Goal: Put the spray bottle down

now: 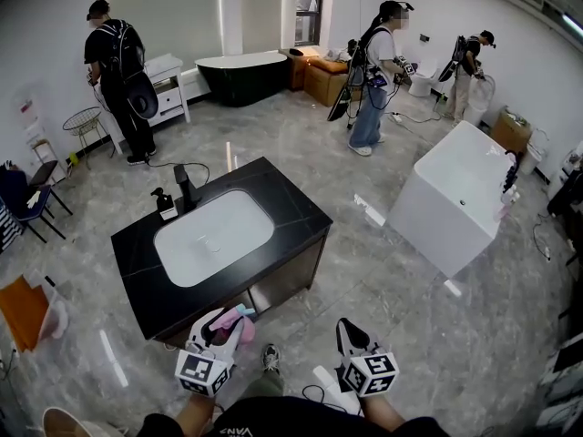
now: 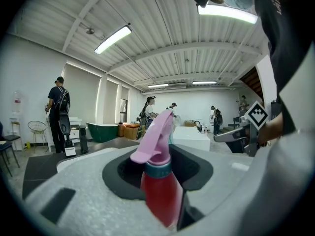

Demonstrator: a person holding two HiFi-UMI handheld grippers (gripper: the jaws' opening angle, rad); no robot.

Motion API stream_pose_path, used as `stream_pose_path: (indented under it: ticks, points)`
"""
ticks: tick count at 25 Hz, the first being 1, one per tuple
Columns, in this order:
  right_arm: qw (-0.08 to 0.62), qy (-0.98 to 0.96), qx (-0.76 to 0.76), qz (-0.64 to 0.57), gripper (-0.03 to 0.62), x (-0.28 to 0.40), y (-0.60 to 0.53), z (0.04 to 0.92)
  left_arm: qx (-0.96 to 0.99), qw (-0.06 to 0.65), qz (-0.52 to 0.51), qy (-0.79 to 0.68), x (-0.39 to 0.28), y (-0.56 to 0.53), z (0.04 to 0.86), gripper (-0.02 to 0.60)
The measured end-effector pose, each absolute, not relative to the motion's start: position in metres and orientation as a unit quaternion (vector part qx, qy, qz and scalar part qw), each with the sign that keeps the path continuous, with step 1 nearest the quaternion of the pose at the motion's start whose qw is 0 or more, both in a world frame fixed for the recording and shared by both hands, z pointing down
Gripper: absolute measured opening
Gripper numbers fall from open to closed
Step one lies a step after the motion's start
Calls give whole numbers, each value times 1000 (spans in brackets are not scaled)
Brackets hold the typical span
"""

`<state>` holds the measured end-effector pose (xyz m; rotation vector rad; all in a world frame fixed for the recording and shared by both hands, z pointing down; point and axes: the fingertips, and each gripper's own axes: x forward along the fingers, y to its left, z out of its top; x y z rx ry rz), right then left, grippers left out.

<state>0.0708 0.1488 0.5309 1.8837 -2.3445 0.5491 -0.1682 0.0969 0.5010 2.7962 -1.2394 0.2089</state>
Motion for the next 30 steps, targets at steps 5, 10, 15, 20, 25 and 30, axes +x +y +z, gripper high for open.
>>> stream_pose_path:
  ticks: [5,10,15,20,25,30]
  points:
    - [42,-750,636,179,-2,73,101,523,921,41,67,-381,-162,36,498,147]
    - [39,-739,650,174,-2,74,54,513,926,37,54,-372,-163,-23,489,147]
    - [38,-737,653,170,-2,68,10,512,927,33,51,-371,-168,-70,487,147]
    - [34,-740,649,172,-2,61,-26,518,926,24,53,-374,-172,-104,485,147]
    - [34,-749,637,179,-2,59,-53,524,921,27,59,-385,-173,-128,489,147]
    - [42,-757,624,187,-2,74,-78,532,915,36,64,-397,-159,-149,495,147]
